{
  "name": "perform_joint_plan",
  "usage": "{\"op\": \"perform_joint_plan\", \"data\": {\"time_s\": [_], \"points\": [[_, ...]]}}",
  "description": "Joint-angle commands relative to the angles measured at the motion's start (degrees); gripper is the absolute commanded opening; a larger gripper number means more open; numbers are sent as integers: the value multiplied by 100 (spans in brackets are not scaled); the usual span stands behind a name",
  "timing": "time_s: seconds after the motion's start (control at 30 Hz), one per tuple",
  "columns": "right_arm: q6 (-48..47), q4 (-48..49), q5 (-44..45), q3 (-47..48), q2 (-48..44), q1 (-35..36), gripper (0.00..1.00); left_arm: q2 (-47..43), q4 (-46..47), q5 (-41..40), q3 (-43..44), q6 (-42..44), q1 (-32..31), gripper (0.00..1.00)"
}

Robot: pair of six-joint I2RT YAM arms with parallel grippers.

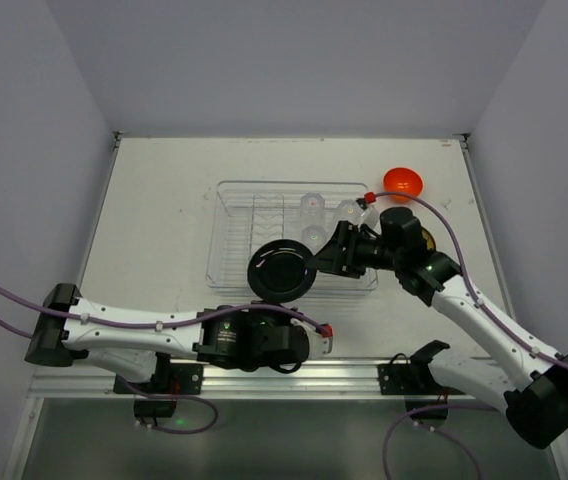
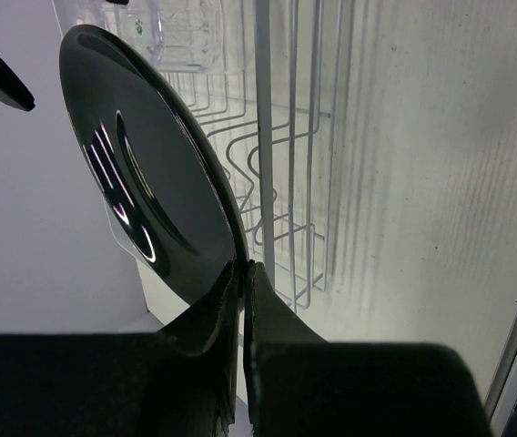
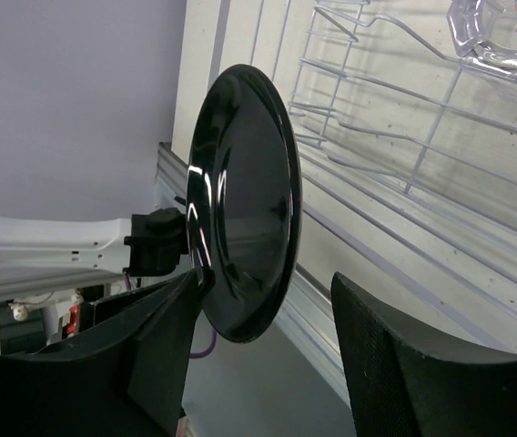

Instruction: Unload the mixed dishes from the dish rack

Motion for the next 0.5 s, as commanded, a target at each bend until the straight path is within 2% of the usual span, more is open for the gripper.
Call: {"op": "perform_joint_plan", "data": {"time_s": [0.0, 0.13, 0.3, 0.43, 0.47], "points": [[301, 444, 235, -56, 95, 168, 62, -10, 200, -173, -37, 316, -56, 0], [407, 664, 332, -65, 253, 301, 59, 33, 297, -191, -72, 334, -65, 0], [433, 726, 517, -30, 464, 529, 45, 25, 367, -199, -133, 360, -65, 0], [468, 831, 613, -118, 456, 582, 15, 34, 385, -261, -195, 361, -73, 0], [468, 814, 657, -126, 412, 582, 2, 25, 393, -278, -204, 352, -73, 0]]}}
